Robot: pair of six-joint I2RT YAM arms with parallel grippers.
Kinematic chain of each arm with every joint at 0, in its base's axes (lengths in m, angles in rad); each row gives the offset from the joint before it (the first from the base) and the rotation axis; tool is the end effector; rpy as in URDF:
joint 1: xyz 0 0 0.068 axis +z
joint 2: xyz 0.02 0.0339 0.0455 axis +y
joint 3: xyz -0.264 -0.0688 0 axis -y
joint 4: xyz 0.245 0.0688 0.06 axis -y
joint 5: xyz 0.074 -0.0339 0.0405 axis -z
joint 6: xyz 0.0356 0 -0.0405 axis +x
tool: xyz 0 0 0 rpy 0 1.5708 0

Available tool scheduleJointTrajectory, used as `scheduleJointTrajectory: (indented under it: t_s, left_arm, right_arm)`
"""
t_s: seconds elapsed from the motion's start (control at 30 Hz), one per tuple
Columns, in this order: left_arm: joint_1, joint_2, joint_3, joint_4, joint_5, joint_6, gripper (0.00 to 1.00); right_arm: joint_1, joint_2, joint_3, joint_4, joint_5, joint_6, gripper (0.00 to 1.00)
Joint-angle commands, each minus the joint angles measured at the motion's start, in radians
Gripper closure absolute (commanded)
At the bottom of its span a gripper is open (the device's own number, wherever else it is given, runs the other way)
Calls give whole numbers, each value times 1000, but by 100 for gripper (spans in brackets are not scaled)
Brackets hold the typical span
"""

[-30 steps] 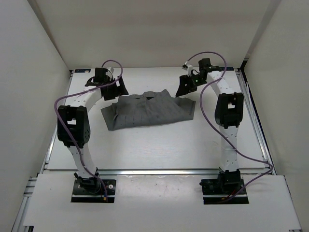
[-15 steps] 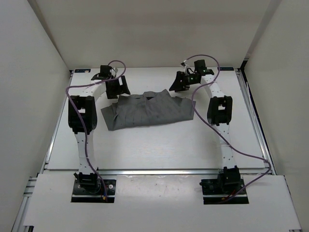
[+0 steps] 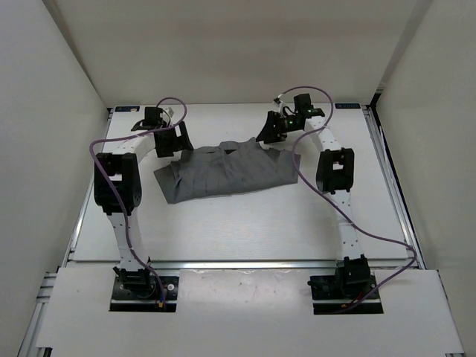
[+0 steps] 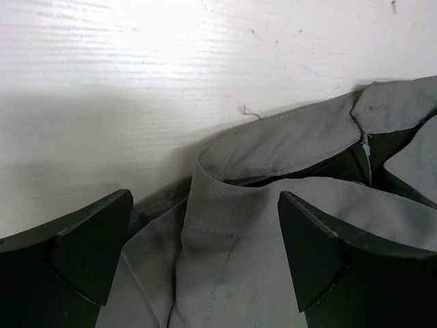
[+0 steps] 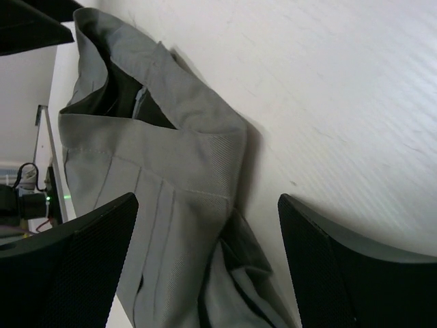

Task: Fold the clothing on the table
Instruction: Fold the skirt

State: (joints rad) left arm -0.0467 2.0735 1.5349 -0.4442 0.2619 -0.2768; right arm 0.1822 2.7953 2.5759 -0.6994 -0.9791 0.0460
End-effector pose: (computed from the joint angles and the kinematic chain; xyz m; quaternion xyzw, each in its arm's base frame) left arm 0.4475 -0.0301 0.1805 -0.0713 0.9470 -0.1696 0.2634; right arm 0.5626 0.1337 0.1337 -0.2071 0.8239 0.4747 0.2301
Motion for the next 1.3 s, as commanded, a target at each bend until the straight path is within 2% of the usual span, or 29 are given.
scheduleJointTrajectory:
  t_s: [0.0,0.23,0.57,0.73,0.83,1.0,1.1,1.2,1.27]
  left_arm:
    - [-4,-90,-12,44,13,39,2]
    - [-4,-67,-2,61,46,59,2]
    - [-15,-89,-94,90,65,70,13]
    - [-30,-56,-73,107,74,53,18]
    - [-42,-38,-41,117,85,51,22]
    - [-44,-27,-7,125,100,34,22]
    - [-41,-20,-1,136,114,25,29]
    - [-39,-21,-18,140,131,19,40]
    - [-39,-24,-25,141,123,19,44]
  right_arm:
    - [25,26,15,14,-26,27,12]
    - [56,32,15,26,-23,41,14]
    - [63,38,9,26,-36,55,23]
    - [56,35,10,15,-29,54,42]
    - [56,38,9,5,-26,52,42]
    - [59,40,15,17,-21,60,43]
    - [57,38,9,26,-21,71,46]
    - [54,36,9,27,-20,77,60]
    - [62,43,12,32,-15,83,66]
